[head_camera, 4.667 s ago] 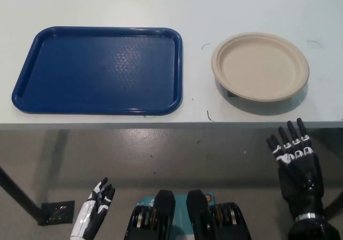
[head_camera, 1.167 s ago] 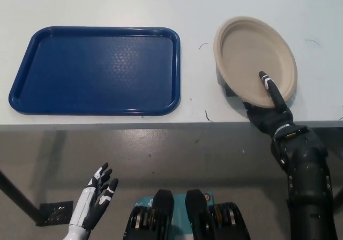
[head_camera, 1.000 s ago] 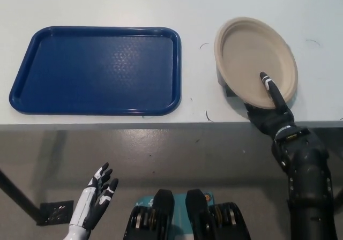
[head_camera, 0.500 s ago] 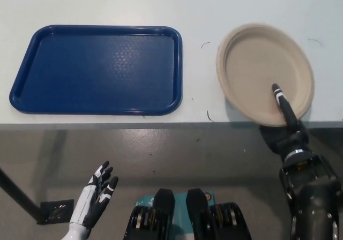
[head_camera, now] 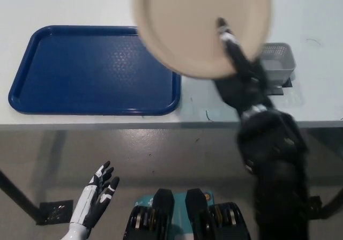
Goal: Use the right hand to pick up a plate from a leveled surface and place it into a tray on the left side
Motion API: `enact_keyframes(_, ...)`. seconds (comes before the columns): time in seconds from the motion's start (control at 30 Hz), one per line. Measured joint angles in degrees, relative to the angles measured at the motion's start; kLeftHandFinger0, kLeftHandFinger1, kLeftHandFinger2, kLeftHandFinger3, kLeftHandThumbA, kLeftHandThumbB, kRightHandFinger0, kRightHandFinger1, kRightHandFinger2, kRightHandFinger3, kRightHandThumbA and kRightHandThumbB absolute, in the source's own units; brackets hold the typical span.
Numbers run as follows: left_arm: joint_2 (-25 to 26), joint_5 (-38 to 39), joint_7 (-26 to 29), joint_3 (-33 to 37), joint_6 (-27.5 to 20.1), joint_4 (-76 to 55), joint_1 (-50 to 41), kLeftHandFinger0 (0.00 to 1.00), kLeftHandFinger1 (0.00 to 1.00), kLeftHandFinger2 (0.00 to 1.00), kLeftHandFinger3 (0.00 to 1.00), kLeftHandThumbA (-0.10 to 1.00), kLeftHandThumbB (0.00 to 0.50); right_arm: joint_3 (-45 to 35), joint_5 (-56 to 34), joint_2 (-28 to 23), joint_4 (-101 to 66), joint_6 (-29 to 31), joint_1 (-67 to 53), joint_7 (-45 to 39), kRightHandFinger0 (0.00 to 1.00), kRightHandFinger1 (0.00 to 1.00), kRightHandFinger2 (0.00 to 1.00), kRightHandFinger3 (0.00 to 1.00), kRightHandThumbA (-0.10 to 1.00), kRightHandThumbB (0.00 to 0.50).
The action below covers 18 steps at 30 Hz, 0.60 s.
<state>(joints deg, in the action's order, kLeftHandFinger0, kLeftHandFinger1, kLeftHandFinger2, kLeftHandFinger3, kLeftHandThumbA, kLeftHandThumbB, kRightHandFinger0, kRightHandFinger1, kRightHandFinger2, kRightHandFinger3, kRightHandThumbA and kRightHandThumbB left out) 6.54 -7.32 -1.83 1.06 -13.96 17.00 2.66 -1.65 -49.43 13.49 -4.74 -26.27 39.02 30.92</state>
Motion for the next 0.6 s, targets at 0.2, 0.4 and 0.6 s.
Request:
enact_keyframes(0.2,0.0,-0.1,-0.16,0.31,0.05,-0.01,0.01,1.0,1.0,1.0,1.0,0.85,0.246,-0.48,2.57,3.05,19.29,0.52,8.68,-0.44,0.0,0.29,0.67,0.96,0.21,0.0)
enact_keyframes(0.4,-0.05,-0.06,-0.27,0.4,0.1,0.0,0.01,1.0,1.0,1.0,1.0,0.84,0.249,-2.07,4.61,4.56,37.51,3.07,16.76,-1.63,0.0,0.16,0.66,0.94,0.28,0.0)
enact_keyframes(0.6,-0.03,-0.06,-0.29,0.65,0.11,0.01,0.01,1.0,1.0,1.0,1.0,0.84,0.25,-3.71,6.39,4.48,55.79,6.72,25.04,-2.44,0.55,0.84,1.0,1.0,0.55,0.112)
